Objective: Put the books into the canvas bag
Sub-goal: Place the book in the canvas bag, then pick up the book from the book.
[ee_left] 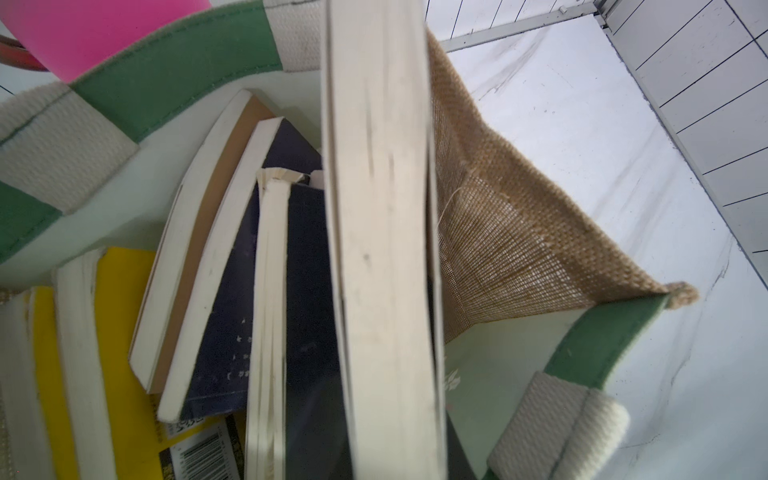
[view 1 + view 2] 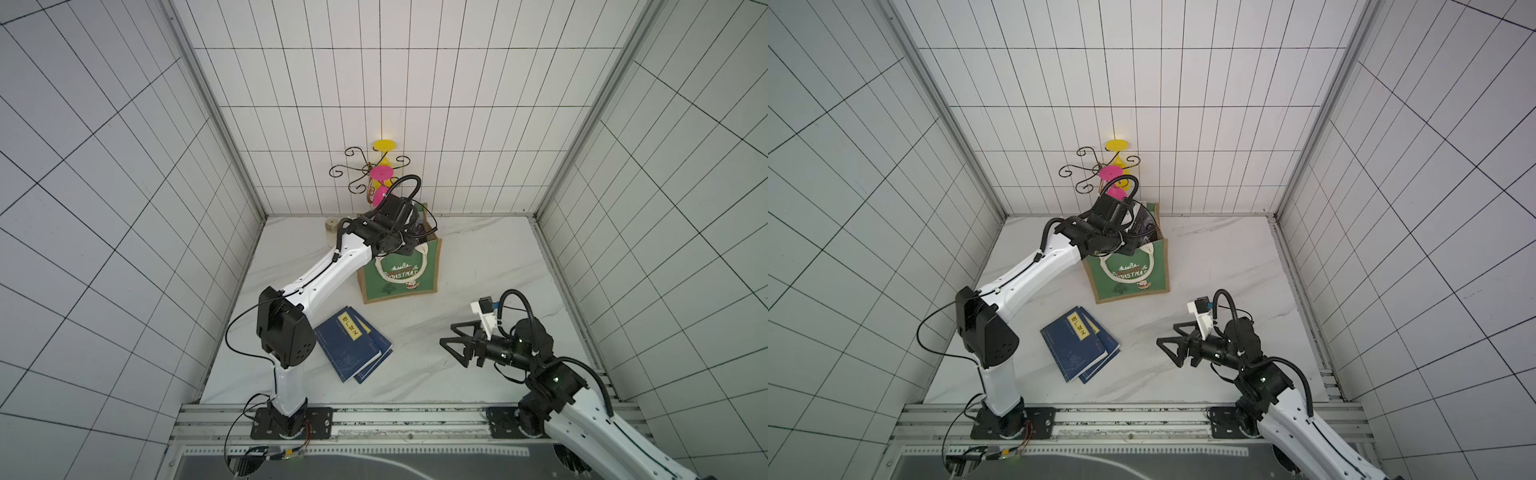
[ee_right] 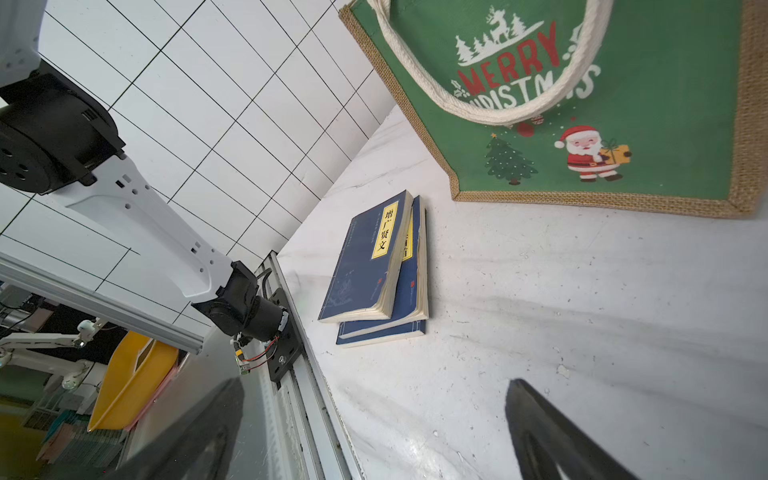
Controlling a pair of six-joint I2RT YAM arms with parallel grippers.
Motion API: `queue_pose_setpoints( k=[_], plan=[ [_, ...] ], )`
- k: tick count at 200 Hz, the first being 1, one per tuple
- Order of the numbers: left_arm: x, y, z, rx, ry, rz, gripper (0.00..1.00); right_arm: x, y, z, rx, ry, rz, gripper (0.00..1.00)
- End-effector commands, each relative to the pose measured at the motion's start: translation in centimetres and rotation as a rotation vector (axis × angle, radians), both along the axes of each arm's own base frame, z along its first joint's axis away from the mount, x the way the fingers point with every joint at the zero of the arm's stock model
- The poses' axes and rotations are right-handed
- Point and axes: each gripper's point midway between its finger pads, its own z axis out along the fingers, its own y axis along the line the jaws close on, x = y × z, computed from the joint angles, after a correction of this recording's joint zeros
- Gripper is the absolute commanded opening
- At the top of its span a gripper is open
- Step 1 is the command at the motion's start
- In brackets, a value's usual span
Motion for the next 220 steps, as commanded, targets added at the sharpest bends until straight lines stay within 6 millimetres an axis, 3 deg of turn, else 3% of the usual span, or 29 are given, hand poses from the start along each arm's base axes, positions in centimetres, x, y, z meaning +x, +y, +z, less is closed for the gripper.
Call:
queue_pose_setpoints(
  k=[1, 25, 45, 80, 98, 152, 189, 209, 220],
  plan=[
    [1.2, -0.2, 4.1, -0.055, -0.093, -0.016, 0.27, 0.1, -0.1, -0.8, -0.018, 0.014, -0.001, 0.99],
    [0.9, 1.3, 6.2, -0.081, -0.124, -0.009, 0.46, 0.1, 0.0, -1.2, -0.032, 0.02, 0.011, 0.99],
    [0.0, 3.0, 7.4, -0.093, -0.139, 0.003, 0.52, 0.2, 0.3, -1.4, -0.032, 0.019, 0.023, 0.99],
    [-3.2, 7.8, 7.0, -0.105, -0.148, 0.081, 0.72, 0.4, 1.3, -2.5, -0.017, 0.056, 0.06, 0.99],
    [-5.6, 10.7, 5.0, -0.12, -0.125, 0.142, 0.81, 0.4, 2.0, -3.0, -0.008, 0.068, 0.084, 0.99],
    [-12.9, 18.5, -1.5, -0.157, -0.032, 0.348, 0.91, 0.1, 5.8, -4.9, -0.048, 0.089, 0.181, 0.99],
    [-16.4, 20.1, -6.2, -0.229, 0.064, 0.438, 0.95, 0.7, 8.5, -6.0, -0.076, 0.1, 0.222, 0.99],
    [-17.2, 19.7, -6.2, -0.283, 0.067, 0.473, 0.97, 1.0, 9.9, -6.2, -0.084, 0.094, 0.243, 0.99],
    [-17.4, 20.0, -7.4, -0.311, 0.103, 0.517, 0.97, 1.1, 10.7, -6.2, -0.085, 0.086, 0.255, 0.99]
  ],
)
